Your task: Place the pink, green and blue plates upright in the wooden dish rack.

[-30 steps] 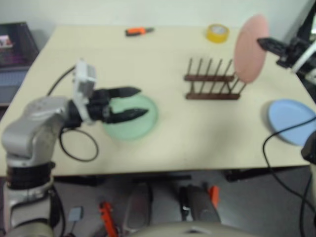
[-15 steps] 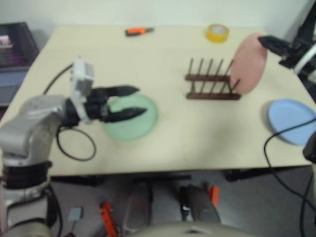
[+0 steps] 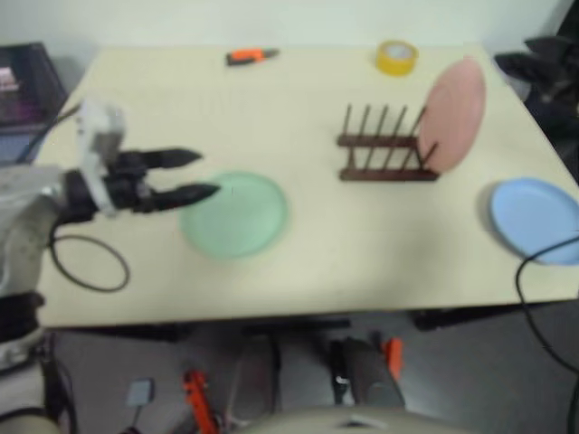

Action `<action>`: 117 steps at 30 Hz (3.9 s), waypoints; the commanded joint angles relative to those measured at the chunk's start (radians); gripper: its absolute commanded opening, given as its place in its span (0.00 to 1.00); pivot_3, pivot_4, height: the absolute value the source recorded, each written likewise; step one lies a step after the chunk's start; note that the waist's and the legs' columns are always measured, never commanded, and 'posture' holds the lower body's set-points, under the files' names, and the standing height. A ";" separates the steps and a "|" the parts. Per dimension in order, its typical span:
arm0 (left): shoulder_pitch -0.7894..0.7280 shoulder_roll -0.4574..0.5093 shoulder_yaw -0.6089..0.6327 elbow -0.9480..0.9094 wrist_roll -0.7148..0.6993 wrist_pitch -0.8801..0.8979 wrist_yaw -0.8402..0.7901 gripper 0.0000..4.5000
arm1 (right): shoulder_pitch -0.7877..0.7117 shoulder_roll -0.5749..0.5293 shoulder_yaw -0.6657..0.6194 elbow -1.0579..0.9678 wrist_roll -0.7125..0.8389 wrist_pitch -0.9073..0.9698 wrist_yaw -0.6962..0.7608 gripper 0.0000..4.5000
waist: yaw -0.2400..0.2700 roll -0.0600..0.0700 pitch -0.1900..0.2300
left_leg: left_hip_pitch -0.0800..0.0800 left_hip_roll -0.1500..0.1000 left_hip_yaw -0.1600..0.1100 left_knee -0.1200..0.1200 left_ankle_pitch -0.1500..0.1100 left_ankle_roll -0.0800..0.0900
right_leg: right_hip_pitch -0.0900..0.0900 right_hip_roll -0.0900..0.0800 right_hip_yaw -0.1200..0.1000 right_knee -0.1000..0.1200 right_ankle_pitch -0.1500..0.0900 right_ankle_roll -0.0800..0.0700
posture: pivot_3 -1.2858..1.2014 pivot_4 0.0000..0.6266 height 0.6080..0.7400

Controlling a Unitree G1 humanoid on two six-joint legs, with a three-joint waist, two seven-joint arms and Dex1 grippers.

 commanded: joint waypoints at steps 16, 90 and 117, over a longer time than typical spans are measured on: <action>-0.044 -0.214 -0.237 0.197 0.251 0.214 0.359 0.83 | 0.229 0.421 0.472 -0.573 -0.077 0.031 -0.220 0.87 | 0.017 -0.012 -0.005 | -0.002 0.004 0.001 0.006 0.001 -0.003 | 0.000 0.007 0.000 -0.001 0.006 -0.010 | 0.52 0.24 1.00; -0.422 -0.125 0.065 -0.200 0.042 0.246 0.225 0.87 | 0.175 0.684 0.500 -0.150 -0.545 -0.569 -0.357 0.00 | -0.011 -0.013 -0.004 | 0.000 0.003 -0.005 0.001 0.005 -0.010 | 0.001 0.013 -0.002 -0.001 0.007 -0.007 | 0.52 0.24 1.00; 0.091 -0.256 -0.078 -0.324 -0.059 -0.079 0.000 0.87 | -0.061 0.355 -0.218 0.060 0.202 0.284 -0.389 0.00 | 0.010 -0.011 -0.002 | -0.001 0.004 0.003 0.000 0.004 -0.009 | -0.001 0.015 -0.001 -0.002 0.005 -0.010 | 0.52 0.24 1.00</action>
